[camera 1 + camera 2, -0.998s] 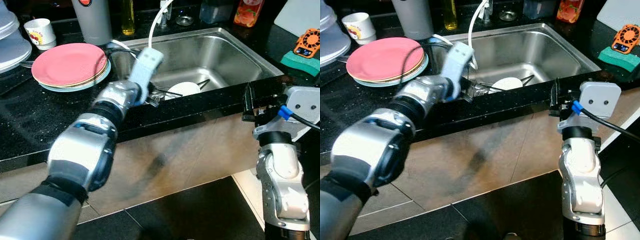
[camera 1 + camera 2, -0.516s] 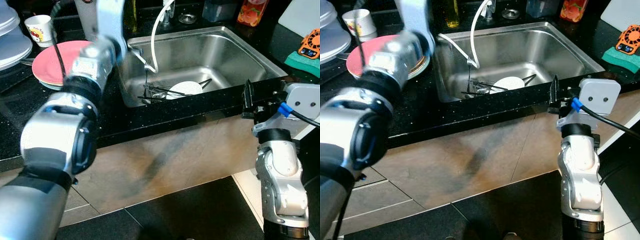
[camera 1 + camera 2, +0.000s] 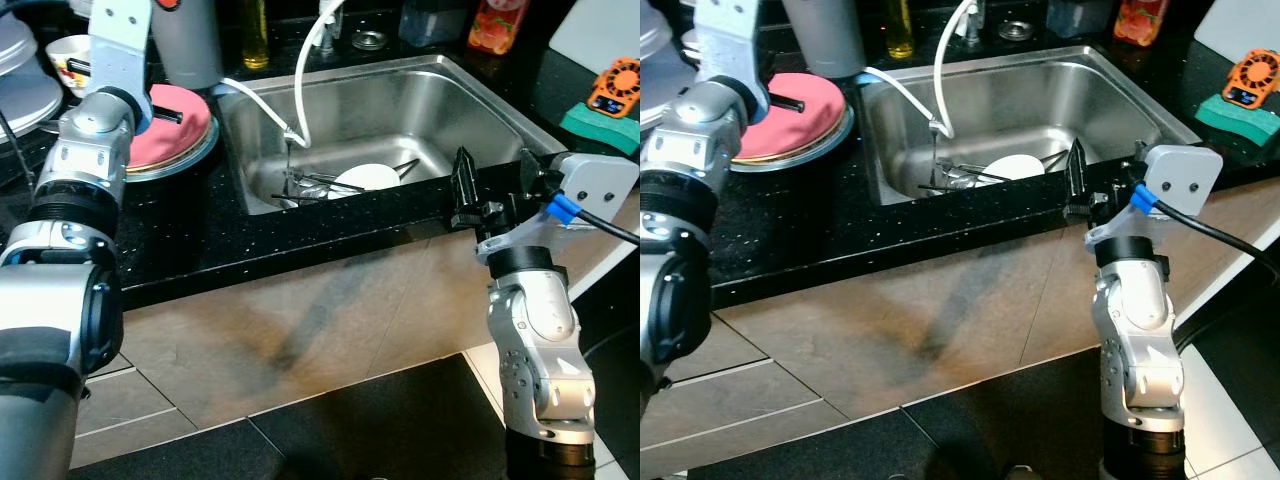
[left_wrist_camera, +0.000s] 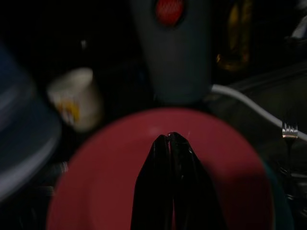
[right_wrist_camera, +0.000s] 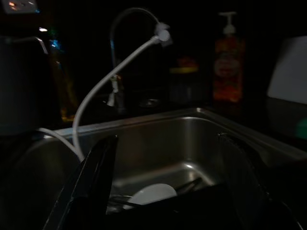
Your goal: Kitchen organization
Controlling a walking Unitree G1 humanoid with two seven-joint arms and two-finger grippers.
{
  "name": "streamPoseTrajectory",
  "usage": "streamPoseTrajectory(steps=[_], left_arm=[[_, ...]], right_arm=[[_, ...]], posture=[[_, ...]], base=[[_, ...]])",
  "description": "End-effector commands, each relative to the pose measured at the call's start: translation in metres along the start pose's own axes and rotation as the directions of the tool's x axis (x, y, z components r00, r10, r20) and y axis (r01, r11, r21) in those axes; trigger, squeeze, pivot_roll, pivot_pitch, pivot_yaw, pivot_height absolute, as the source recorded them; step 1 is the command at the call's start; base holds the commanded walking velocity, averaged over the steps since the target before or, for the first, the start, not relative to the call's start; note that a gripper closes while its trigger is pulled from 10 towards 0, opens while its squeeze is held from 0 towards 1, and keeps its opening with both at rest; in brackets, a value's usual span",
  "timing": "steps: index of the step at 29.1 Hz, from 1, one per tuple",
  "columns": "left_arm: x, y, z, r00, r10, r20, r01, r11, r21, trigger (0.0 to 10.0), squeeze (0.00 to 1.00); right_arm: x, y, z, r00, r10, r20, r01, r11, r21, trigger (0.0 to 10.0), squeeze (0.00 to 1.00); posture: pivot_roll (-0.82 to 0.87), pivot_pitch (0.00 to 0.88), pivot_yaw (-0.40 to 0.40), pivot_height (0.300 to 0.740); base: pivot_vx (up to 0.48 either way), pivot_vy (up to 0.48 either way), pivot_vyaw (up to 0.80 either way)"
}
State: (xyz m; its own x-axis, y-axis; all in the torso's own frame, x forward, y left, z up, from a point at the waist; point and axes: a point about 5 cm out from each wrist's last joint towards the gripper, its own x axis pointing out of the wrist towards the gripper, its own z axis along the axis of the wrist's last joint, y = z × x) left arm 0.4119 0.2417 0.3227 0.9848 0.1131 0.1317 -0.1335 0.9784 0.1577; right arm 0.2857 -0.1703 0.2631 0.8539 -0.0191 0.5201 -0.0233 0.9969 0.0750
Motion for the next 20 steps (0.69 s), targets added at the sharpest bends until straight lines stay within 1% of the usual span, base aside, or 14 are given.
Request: streamPoseTrajectory(steps=[1, 2, 3, 4, 6, 8, 9, 10, 12, 14, 15, 16, 18, 20], left_arm=[[-0.002, 0.012, -0.013, 0.996, 0.051, -0.07, -0.059, 0.991, -0.118, 10.0, 0.0], [-0.004, 0.016, -0.025, 0.987, 0.079, -0.138, -0.115, 0.956, -0.27, 10.0, 0.0], [-0.004, 0.016, -0.025, 0.987, 0.079, -0.138, -0.115, 0.956, -0.27, 10.0, 0.0], [-0.004, 0.017, -0.027, 0.985, 0.087, -0.15, -0.129, 0.946, -0.297, 10.0, 0.0], [-0.007, 0.025, -0.039, 0.962, 0.168, -0.213, -0.228, 0.925, -0.303, 10.0, 0.01], [-0.011, 0.036, -0.049, 0.928, 0.25, -0.276, -0.331, 0.893, -0.303, 10.0, 0.0], [-0.016, 0.045, -0.058, 0.895, 0.294, -0.334, -0.404, 0.852, -0.333, 10.0, 0.0], [-0.016, 0.045, -0.058, 0.895, 0.294, -0.334, -0.404, 0.852, -0.333, 10.0, 0.0], [-0.02, 0.05, -0.067, 0.874, 0.299, -0.382, -0.439, 0.823, -0.36, 10.0, 0.0], [-0.023, 0.055, -0.073, 0.86, 0.338, -0.382, -0.467, 0.823, -0.324, 10.0, 0.0], [-0.023, 0.054, -0.074, 0.86, 0.328, -0.39, -0.467, 0.814, -0.345, 10.0, 0.0], [-0.024, 0.055, -0.075, 0.857, 0.332, -0.395, -0.474, 0.807, -0.351, 10.0, 1.0], [-0.025, 0.056, -0.076, 0.855, 0.333, -0.397, -0.48, 0.797, -0.365, 10.0, 1.0], [-0.025, 0.057, -0.074, 0.849, 0.345, -0.399, -0.497, 0.778, -0.385, 10.0, 1.0]], right_arm=[[0.002, 0.006, -0.002, 1.0, 0.029, -0.004, -0.029, 0.999, 0.015, 10.0, 0.0], [0.003, 0.014, -0.002, 0.998, 0.064, 0.003, -0.064, 0.998, 0.009, 10.0, 0.0], [0.003, 0.014, -0.002, 0.998, 0.064, 0.003, -0.064, 0.998, 0.009, 10.0, 0.0], [0.003, 0.016, -0.001, 0.997, 0.074, 0.004, -0.074, 0.997, 0.007, 10.0, 0.0], [0.004, 0.025, -0.002, 0.994, 0.11, 0.005, -0.11, 0.994, 0.017, 10.0, 0.0], [0.003, 0.031, -0.003, 0.99, 0.138, 0.002, -0.138, 0.99, 0.023, 10.0, 0.0], [0.002, 0.034, -0.005, 0.988, 0.153, -0.003, -0.153, 0.988, 0.025, 10.0, 0.0], [0.002, 0.034, -0.005, 0.988, 0.153, -0.003, -0.153, 0.988, 0.025, 10.0, 0.0], [0.001, 0.034, -0.006, 0.987, 0.159, -0.008, -0.159, 0.987, 0.026, 10.0, 0.0], [0.002, 0.032, -0.009, 0.987, 0.158, -0.013, -0.158, 0.987, 0.023, 10.0, 0.0], [0.002, 0.032, -0.01, 0.987, 0.158, -0.014, -0.157, 0.987, 0.021, 10.0, 0.0], [0.002, 0.031, -0.01, 0.987, 0.158, -0.015, -0.157, 0.987, 0.019, 10.0, 0.0], [0.003, 0.03, -0.01, 0.987, 0.158, -0.014, -0.157, 0.987, 0.017, 10.0, 0.0], [0.004, 0.03, -0.01, 0.987, 0.159, -0.014, -0.159, 0.987, 0.014, 10.0, 0.0]], posture=[[0.08, 0.114, 0.019, 0.74], [0.08, 0.111, 0.018, 0.74], [0.08, 0.111, 0.018, 0.74], [0.08, 0.111, 0.018, 0.74], [0.07, 0.1, 0.02, 0.74], [0.07, 0.095, 0.02, 0.74], [0.07, 0.09, 0.021, 0.74], [0.07, 0.09, 0.021, 0.74], [0.08, 0.084, 0.022, 0.74], [0.08, 0.08, 0.019, 0.74], [0.08, 0.075, 0.017, 0.74], [0.08, 0.073, 0.015, 0.74], [0.08, 0.073, 0.015, 0.74], [0.08, 0.068, 0.012, 0.74]], base=[[0.0, 0.0, 0.0], [0.0, 0.0, 0.0], [0.0, 0.0, 0.0], [0.0, 0.0, 0.0], [0.0, 0.0, 0.0], [0.0, 0.0, 0.0], [0.0, 0.0, 0.0], [0.0, 0.0, 0.0], [0.0, 0.0, 0.0], [0.0, 0.0, 0.0], [0.0, 0.0, 0.0], [0.0, 0.0, 0.0], [0.0, 0.0, 0.0], [0.0, 0.0, 0.0]])
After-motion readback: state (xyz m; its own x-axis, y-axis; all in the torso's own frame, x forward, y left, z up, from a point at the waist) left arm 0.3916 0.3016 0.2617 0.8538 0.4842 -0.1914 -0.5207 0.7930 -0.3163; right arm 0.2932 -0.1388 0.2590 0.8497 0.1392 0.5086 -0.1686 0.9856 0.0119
